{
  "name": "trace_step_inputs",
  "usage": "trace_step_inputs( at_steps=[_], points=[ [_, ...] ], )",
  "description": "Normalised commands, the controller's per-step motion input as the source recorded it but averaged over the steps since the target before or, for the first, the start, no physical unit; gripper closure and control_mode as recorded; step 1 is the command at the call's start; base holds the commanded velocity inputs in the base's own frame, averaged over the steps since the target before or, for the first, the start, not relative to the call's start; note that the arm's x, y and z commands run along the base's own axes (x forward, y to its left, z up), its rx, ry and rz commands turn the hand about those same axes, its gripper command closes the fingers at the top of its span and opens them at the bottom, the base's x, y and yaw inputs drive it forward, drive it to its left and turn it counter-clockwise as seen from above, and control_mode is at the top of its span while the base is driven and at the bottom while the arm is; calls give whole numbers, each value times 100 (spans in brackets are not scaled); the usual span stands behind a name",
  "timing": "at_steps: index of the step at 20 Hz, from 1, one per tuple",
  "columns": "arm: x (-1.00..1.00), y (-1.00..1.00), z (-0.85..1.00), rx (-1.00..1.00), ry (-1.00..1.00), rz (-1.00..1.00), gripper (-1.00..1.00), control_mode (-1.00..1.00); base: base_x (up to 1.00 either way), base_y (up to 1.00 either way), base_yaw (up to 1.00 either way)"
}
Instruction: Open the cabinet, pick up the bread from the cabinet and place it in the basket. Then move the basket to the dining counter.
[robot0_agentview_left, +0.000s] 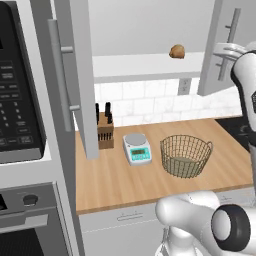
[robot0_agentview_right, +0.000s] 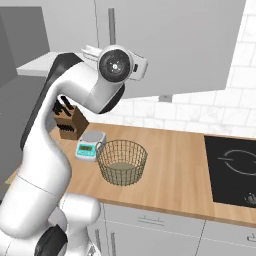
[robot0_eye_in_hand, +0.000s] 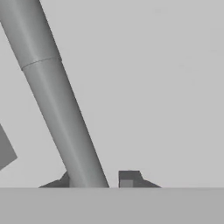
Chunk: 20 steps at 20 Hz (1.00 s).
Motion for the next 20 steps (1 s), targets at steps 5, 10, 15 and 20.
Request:
trace_step_inputs(
  at_steps=[5, 10, 15, 20],
  points=[
    [-100, -100, 19, 0, 6, 6, 100, -100, 0, 0, 0],
    [-100, -100, 16, 0, 6, 4, 100, -100, 0, 0, 0],
    [-81, 1, -45, 0, 2, 1, -100, -100, 0, 0, 0],
    [-63, 38, -61, 1, -8, 0, -100, -100, 0, 0, 0]
  ],
)
